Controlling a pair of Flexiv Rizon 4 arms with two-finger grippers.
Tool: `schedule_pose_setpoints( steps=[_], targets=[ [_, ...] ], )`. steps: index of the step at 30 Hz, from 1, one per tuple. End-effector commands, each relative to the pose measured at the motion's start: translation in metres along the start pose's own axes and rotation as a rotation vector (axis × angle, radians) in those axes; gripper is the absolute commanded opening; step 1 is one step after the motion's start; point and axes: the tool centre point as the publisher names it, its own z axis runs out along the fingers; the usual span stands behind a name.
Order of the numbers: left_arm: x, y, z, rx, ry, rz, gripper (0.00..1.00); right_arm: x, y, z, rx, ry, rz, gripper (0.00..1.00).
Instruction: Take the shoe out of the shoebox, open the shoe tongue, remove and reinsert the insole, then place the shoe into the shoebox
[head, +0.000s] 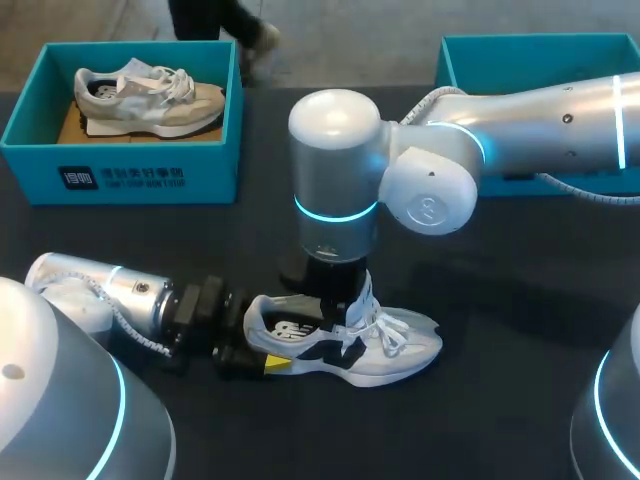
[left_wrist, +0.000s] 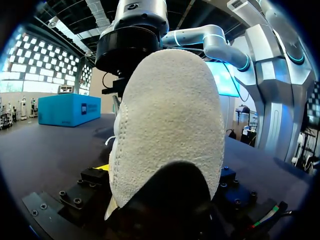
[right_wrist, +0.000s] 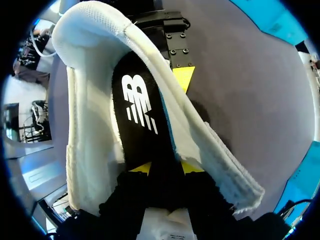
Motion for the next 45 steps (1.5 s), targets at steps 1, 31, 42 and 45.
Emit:
schedule_pose_setpoints(
  steps=[1,31,42,45],
  targets=[
    [0.000,0.001,0.001,-0.001,-0.002,0.000,0.00,0.015,0.002,0.025,-0.009,0.005,0.010,0.28],
    [0.000,0.001,0.001,-0.001,-0.002,0.000,0.00,0.026,-0.018,-0.033,-0.432,-0.065,0.043,0.00],
    [0.000,0.001,0.001,-0.001,-0.002,0.000,0.00,0.019,-0.018,-0.037,-0.581,-0.044,0.035,0.00],
    [0.000,0.001,0.001,-0.001,-0.002,0.000,0.00,0.017,-0.019,-0.039,-0.627,-0.045,0.033,0.00]
  ],
)
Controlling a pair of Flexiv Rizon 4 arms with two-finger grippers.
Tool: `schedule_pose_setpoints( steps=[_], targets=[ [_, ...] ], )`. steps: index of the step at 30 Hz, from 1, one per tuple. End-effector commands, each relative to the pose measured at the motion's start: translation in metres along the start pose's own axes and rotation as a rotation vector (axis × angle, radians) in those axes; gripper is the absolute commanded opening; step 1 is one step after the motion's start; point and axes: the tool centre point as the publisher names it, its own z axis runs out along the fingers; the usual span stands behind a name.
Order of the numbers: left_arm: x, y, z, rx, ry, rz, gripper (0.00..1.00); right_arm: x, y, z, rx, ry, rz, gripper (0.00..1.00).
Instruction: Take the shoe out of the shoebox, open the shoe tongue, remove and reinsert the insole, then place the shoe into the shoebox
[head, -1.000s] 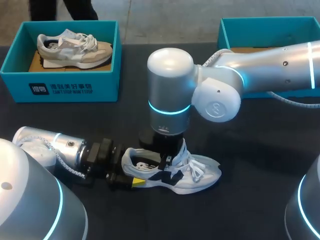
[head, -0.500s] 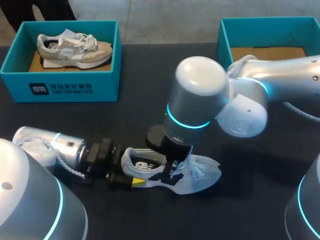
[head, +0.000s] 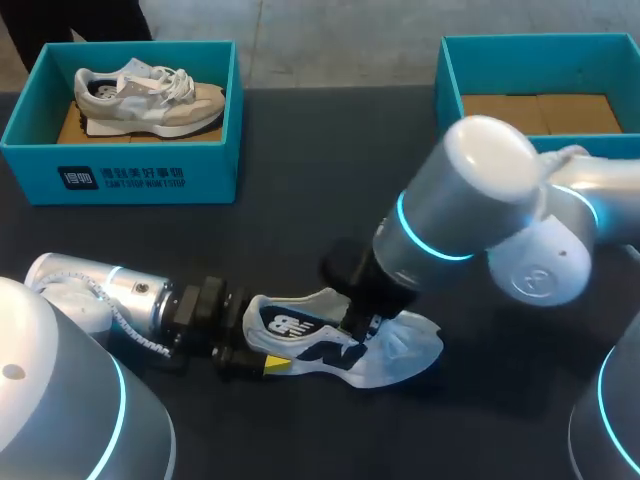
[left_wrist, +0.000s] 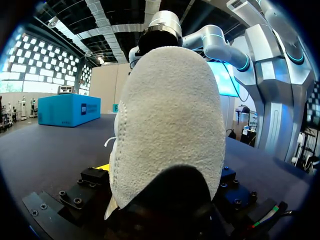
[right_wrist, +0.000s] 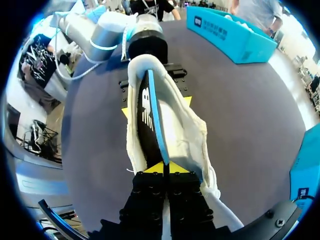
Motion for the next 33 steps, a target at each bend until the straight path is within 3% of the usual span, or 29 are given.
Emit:
schedule_pose_setpoints(
  steps=[1,5,6,12,15,20,22,24,26,29,33],
  targets=[
    [-0.001,0.002,0.001,-0.002,-0.002,-0.001,0.00,-0.003,-0.007,-0.005,-0.200,0.002,-0.010,0.00],
    [-0.001,0.002,0.001,-0.002,-0.002,-0.001,0.00,-0.005,-0.006,-0.009,-0.236,0.000,-0.019,0.00],
    [-0.001,0.002,0.001,-0.002,-0.002,-0.001,0.00,-0.006,-0.005,-0.010,-0.277,0.002,-0.029,0.00],
    [-0.001,0.002,0.001,-0.002,-0.002,-0.001,0.00,-0.008,-0.009,-0.013,-0.315,0.002,-0.018,0.00],
    [-0.001,0.002,0.001,-0.002,-0.002,-0.001,0.00,-0.008,-0.007,-0.016,-0.317,0.003,-0.024,0.00],
    [-0.001,0.002,0.001,-0.002,-0.002,-0.001,0.00,-0.007,0.008,-0.018,-0.238,0.008,-0.052,0.00],
    [-0.001,0.002,0.001,-0.002,-0.002,-0.001,0.00,-0.005,0.013,-0.017,-0.215,0.018,-0.069,0.38],
    [-0.001,0.002,0.001,-0.002,-0.002,-0.001,0.00,-0.004,0.018,-0.017,-0.180,0.022,-0.077,0.65],
    [-0.001,0.002,0.001,-0.002,-0.002,-0.001,0.00,-0.003,0.022,-0.018,-0.164,0.032,-0.087,0.63],
    [-0.001,0.002,0.001,-0.002,-0.002,-0.001,0.00,-0.001,0.027,-0.022,-0.147,0.036,-0.101,0.49],
    [-0.001,0.002,0.001,-0.002,-0.002,-0.001,0.00,0.000,0.032,-0.029,-0.118,0.060,-0.114,0.46]
  ],
)
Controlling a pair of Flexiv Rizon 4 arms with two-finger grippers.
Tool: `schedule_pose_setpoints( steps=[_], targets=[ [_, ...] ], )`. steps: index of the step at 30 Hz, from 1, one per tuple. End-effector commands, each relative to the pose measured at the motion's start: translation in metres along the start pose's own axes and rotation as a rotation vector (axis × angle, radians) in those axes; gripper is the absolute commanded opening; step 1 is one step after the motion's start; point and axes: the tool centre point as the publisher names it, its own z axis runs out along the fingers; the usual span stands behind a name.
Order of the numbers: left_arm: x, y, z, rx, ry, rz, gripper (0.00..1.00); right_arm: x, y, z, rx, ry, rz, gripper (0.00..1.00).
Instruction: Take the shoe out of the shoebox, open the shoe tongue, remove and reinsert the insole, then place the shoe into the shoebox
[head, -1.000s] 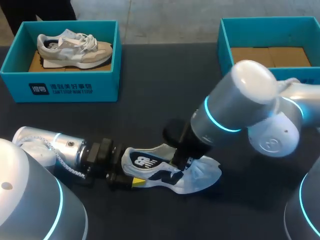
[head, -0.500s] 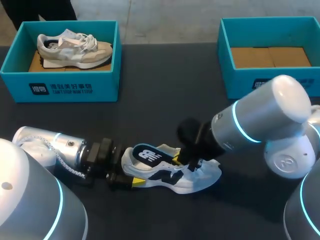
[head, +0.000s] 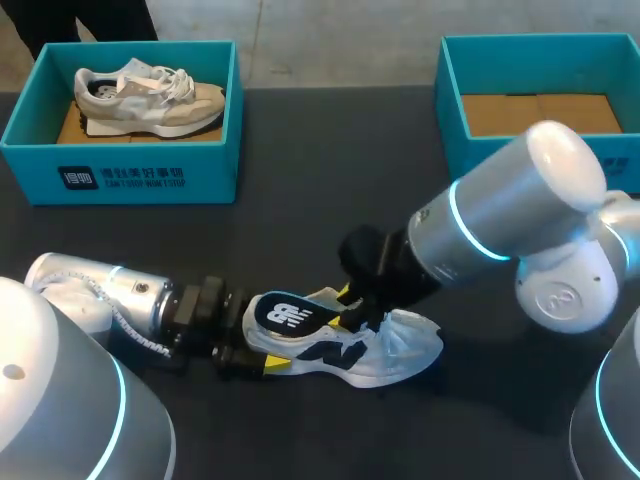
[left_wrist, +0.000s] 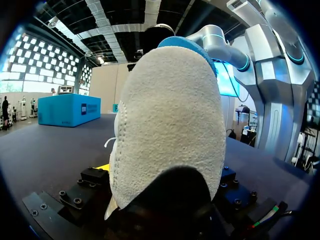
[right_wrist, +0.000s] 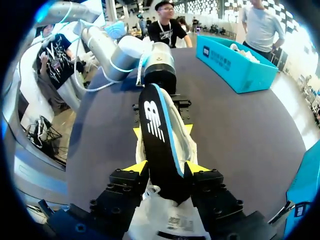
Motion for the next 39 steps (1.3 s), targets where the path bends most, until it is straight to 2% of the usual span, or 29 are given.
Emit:
schedule_pose_setpoints(
  steps=[1,6,16,22,26,34,39],
  targets=[
    [0.000,0.002,0.001,-0.002,-0.002,-0.001,0.00,0.000,0.011,-0.006,0.093,0.026,-0.008,0.45],
    [0.000,0.002,0.001,-0.002,-0.002,-0.001,0.00,0.003,0.020,-0.011,0.146,0.058,-0.010,0.44],
    [0.000,0.002,0.001,-0.002,-0.002,-0.001,0.00,0.007,0.048,-0.016,0.238,0.150,-0.111,0.42],
    [0.000,0.002,0.001,-0.002,-0.002,-0.001,0.00,0.005,0.054,-0.009,0.240,0.231,-0.124,0.40],
    [0.000,0.002,0.001,-0.002,-0.002,-0.001,0.00,0.003,0.057,-0.004,0.270,0.301,-0.138,0.38],
    [0.000,0.002,0.001,-0.002,-0.002,-0.001,0.00,-0.002,0.064,0.006,0.303,0.391,-0.173,0.40],
    [0.000,0.002,0.001,-0.002,-0.002,-0.001,0.00,-0.004,0.065,0.013,0.295,0.458,-0.198,0.42]
  ],
)
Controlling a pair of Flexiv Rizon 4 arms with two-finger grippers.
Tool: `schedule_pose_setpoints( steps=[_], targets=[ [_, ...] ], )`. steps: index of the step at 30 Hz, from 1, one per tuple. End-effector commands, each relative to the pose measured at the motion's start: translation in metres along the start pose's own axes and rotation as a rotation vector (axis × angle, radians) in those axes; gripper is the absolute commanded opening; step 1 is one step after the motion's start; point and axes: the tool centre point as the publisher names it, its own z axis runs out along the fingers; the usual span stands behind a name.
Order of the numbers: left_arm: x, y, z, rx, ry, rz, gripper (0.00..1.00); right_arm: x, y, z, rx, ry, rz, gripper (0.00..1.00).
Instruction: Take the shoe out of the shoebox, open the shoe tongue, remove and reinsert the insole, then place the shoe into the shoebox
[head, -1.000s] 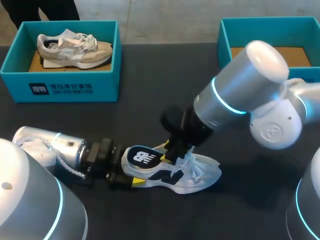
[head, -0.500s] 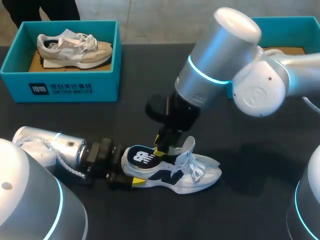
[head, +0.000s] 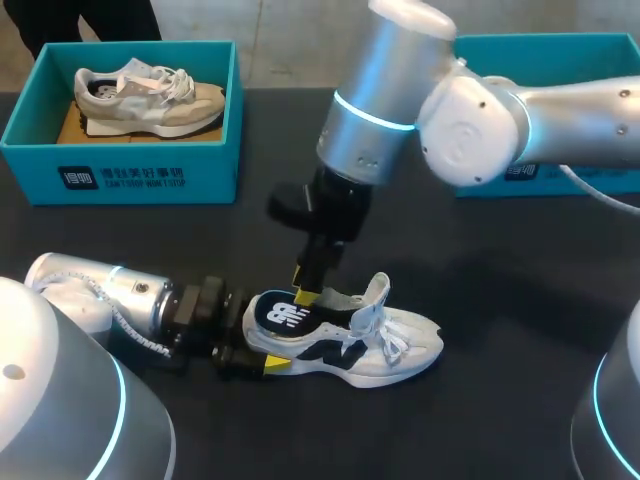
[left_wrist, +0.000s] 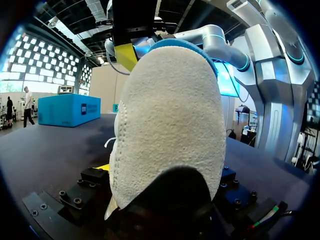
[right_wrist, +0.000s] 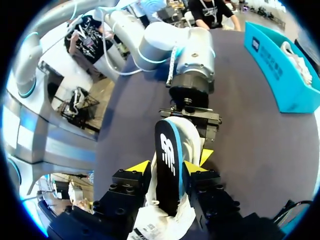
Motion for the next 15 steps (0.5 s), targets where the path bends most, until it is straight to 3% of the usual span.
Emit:
schedule_pose_setpoints(
  steps=[1,15],
  targets=[
    [0.000,0.002,0.001,-0.002,-0.002,-0.001,0.00,-0.010,0.005,0.009,0.022,0.073,-0.007,0.43],
    [0.000,0.002,0.001,-0.002,-0.002,-0.001,0.00,-0.016,-0.007,0.017,-0.027,0.184,-0.050,0.44]
  ],
)
